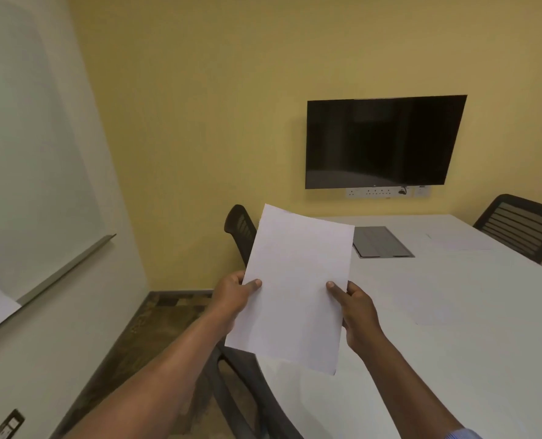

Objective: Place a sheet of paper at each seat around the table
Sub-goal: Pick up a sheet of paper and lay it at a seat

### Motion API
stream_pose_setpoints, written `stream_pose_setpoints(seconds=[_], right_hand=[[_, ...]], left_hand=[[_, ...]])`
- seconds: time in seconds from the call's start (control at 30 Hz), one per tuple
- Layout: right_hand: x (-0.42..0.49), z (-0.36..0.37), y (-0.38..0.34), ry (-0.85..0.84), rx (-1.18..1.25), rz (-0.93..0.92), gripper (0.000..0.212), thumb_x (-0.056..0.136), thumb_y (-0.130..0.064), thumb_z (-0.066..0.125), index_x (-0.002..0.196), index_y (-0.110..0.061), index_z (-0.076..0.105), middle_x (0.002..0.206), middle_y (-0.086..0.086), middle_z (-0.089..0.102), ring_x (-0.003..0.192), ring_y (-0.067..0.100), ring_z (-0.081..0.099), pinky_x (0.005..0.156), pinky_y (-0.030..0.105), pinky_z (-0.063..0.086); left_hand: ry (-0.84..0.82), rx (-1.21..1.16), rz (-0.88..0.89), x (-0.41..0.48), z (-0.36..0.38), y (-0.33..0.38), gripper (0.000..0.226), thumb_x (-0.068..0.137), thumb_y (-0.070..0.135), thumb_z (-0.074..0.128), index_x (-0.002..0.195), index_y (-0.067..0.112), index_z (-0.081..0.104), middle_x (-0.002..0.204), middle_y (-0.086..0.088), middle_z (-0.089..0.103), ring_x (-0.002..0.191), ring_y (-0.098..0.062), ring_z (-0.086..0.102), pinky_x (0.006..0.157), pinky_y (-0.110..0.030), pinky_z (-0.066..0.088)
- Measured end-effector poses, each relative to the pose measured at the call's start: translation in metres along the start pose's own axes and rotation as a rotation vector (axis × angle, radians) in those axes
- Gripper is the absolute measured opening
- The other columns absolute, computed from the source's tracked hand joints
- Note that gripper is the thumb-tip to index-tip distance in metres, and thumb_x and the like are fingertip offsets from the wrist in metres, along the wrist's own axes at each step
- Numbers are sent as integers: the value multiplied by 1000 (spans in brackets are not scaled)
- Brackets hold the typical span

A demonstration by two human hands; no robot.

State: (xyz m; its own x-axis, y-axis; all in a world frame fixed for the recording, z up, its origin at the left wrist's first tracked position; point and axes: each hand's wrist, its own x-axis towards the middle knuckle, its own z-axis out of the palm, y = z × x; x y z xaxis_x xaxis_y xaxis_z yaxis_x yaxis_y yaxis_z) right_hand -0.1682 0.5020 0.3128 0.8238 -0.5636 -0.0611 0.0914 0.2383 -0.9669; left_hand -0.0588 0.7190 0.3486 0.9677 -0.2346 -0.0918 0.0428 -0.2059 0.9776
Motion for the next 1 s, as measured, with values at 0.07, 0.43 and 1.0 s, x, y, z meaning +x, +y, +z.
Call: stream_pose_setpoints(seconds=[0.07,0.43,1.0], right_hand=[[17,25,6,-1,3,14,20,92,-23,71,111,-17,72,108,3,78,101,29,72,94,53,54],[102,179,47,-20,112,125,35,85,-21,79,118,-16,69,110,2,78,105,28,71,98,50,55],[220,354,81,212,154,82,32,85,-18,79,115,-14,69,109,4,78,102,29,71,87,43,57]], left_hand=[[10,10,7,27,-18,1,12,94,29,69,101,20,70,102,-1,75,92,-26,70,73,-39,55],[-68,52,24,175,-136,-13,7,92,26,72,96,20,72,99,-1,78,90,-26,74,87,-46,60],[-342,59,19,395,-243,0,19,89,27,75,104,15,70,99,-1,78,84,-22,75,63,-29,55]])
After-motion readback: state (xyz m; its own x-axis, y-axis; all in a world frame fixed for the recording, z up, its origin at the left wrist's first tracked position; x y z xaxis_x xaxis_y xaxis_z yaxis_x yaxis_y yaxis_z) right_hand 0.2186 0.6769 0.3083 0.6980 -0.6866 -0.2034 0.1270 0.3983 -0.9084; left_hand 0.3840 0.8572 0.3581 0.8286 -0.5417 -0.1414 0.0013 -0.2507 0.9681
